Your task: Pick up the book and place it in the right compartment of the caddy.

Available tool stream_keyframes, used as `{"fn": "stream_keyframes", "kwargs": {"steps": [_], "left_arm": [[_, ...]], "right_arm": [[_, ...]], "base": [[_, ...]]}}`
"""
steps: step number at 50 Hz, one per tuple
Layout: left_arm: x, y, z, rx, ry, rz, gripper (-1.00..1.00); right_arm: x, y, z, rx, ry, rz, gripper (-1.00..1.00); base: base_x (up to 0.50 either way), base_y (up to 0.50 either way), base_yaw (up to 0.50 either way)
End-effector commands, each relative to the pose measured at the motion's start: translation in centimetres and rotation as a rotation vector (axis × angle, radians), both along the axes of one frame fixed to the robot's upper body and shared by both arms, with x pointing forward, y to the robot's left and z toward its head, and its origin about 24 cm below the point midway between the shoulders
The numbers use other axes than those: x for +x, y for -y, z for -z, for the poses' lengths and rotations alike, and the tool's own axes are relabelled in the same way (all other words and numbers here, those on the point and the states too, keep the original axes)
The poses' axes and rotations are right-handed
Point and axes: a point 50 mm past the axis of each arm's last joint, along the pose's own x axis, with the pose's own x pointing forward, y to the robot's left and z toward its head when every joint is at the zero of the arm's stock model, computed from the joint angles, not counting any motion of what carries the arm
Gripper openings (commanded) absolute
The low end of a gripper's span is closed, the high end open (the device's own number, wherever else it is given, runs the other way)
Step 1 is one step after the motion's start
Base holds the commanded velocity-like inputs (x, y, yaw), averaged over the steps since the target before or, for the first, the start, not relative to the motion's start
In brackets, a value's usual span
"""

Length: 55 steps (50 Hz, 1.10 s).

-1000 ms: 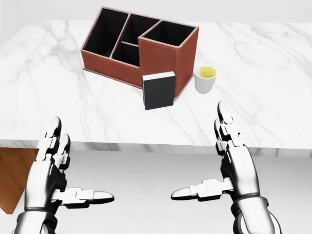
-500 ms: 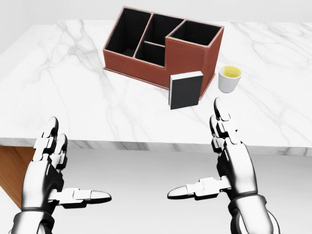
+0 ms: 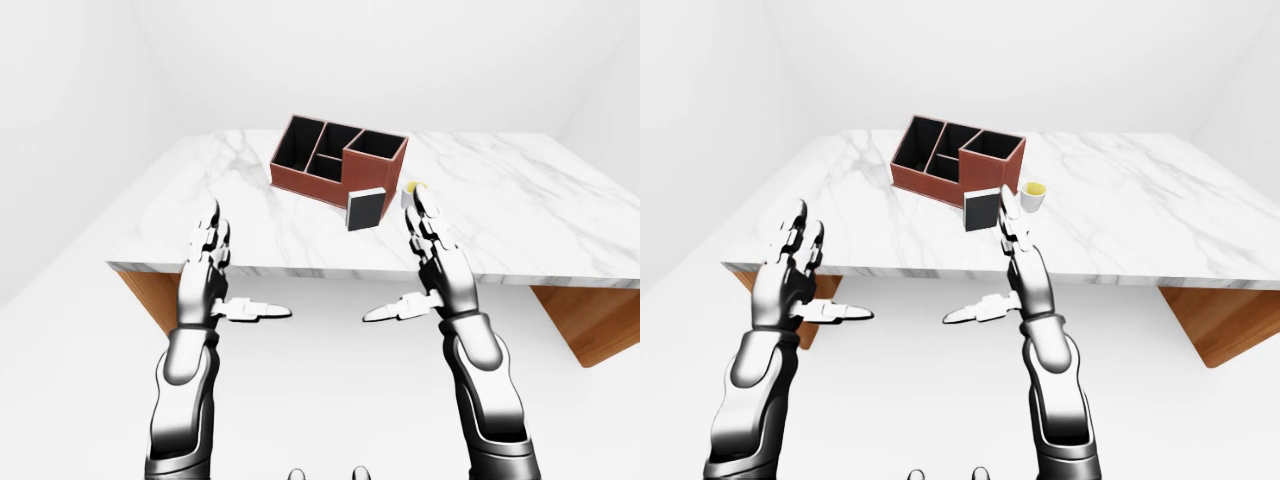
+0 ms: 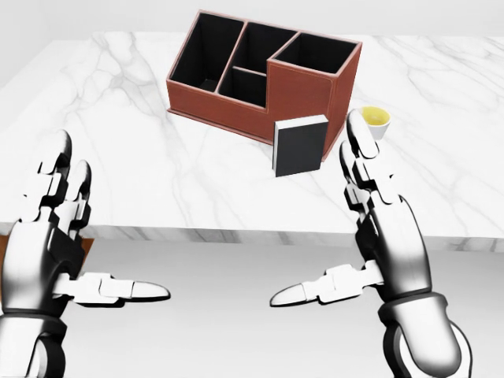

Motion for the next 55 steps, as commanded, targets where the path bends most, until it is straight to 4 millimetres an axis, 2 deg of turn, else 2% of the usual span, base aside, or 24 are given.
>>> {"fn": "stream_keyframes", "kwargs": {"steps": [1,10,20,55], "left_arm": [[0.2,-0.4,-3.8,0.024,0.160,-0.013,1.00],[0.4,-0.4,-4.9,0.043,0.201,0.017,1.00],[0.5,-0.2,-5.2,0.025,0.214,0.023,1.00],[0.7,0.1,-5.6,0.031,0.231,0.038,1.00]], "right_arm": [[-0.3,0.1,-2.0,-0.065,0.084,-0.045,1.00],[0.2,0.9,-4.0,-0.073,0.160,-0.082,1.00],[-0.1,1.0,-4.9,-0.115,0.195,-0.108,1.00],[1.1,1.9,-6.0,-0.188,0.216,-0.082,1.00]], "base": [[0.00,0.00,0.00],[0.00,0.00,0.00],[0.22,0.02,0.00],[0.38,0.03,0.00]]}}
